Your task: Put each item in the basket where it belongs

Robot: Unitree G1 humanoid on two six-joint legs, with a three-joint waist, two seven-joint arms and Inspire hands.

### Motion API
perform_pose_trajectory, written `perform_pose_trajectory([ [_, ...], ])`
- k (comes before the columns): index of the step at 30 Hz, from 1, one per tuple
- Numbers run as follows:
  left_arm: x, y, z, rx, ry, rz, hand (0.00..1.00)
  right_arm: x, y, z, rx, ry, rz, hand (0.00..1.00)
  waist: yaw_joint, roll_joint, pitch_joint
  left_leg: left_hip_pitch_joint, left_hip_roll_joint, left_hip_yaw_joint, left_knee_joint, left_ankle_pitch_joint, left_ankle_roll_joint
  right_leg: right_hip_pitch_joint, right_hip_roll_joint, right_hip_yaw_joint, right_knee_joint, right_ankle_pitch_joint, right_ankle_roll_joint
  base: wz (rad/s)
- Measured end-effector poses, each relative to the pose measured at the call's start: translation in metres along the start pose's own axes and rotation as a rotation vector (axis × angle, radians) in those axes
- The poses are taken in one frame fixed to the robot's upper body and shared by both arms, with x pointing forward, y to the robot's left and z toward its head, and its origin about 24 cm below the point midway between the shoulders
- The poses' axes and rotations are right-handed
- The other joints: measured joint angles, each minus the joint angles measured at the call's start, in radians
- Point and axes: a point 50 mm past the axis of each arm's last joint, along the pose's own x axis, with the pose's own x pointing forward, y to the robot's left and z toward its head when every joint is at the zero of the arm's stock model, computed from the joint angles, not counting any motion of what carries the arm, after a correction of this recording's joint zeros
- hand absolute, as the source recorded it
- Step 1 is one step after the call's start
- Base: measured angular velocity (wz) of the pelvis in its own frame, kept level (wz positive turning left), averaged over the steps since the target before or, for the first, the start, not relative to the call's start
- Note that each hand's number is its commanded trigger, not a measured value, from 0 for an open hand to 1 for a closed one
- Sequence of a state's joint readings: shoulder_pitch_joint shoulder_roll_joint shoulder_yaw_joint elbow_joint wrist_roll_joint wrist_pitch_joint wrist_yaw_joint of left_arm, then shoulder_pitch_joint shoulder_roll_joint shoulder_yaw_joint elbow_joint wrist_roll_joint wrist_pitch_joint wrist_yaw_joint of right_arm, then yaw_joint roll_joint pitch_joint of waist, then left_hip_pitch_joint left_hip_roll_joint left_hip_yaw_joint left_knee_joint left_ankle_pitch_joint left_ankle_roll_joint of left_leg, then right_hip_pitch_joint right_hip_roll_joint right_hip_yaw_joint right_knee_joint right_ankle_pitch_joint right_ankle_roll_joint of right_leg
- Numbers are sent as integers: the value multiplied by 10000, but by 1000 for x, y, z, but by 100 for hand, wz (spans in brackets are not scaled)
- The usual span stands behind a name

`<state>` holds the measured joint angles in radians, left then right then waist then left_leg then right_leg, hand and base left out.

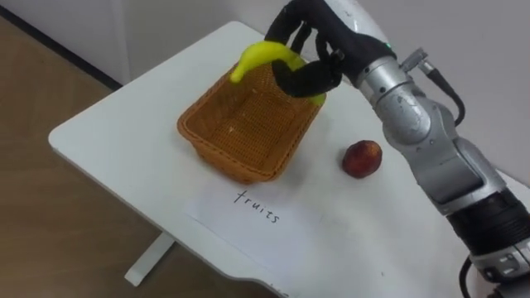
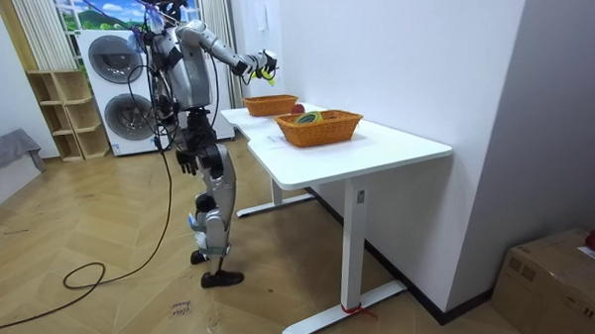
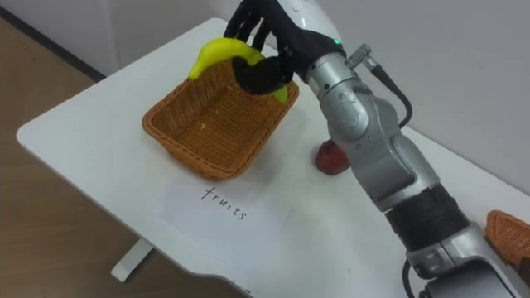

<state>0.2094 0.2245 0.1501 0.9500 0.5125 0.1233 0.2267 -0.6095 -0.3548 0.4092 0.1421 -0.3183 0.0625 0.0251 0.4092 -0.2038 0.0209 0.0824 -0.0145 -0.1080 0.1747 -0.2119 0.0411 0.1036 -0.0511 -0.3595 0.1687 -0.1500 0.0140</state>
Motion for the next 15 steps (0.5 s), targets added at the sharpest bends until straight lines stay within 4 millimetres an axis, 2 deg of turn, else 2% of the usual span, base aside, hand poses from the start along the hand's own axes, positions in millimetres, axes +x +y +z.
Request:
perform_pose_trajectory([
  [6, -1, -4, 5, 266, -251, -127, 0, 2, 9, -4, 308, 234, 150, 100, 70, 102, 73, -5, -4, -50, 0, 0, -1, 23, 6, -5, -23, 0, 0, 2],
  [8, -1, -5, 7, 234, -275, -160, 0, 3, 11, -3, 393, 252, 161, 100, 65, 185, 125, -13, -9, -50, 0, 0, -1, 17, 8, -5, -26, 0, 0, 0],
  [15, -1, -5, 7, 233, -250, -157, 0, 3, 9, -4, 391, 296, -159, 99, 67, 283, 96, -5, -41, -68, -13, 1, -1, 108, 17, -5, -210, -2, 4, 0],
])
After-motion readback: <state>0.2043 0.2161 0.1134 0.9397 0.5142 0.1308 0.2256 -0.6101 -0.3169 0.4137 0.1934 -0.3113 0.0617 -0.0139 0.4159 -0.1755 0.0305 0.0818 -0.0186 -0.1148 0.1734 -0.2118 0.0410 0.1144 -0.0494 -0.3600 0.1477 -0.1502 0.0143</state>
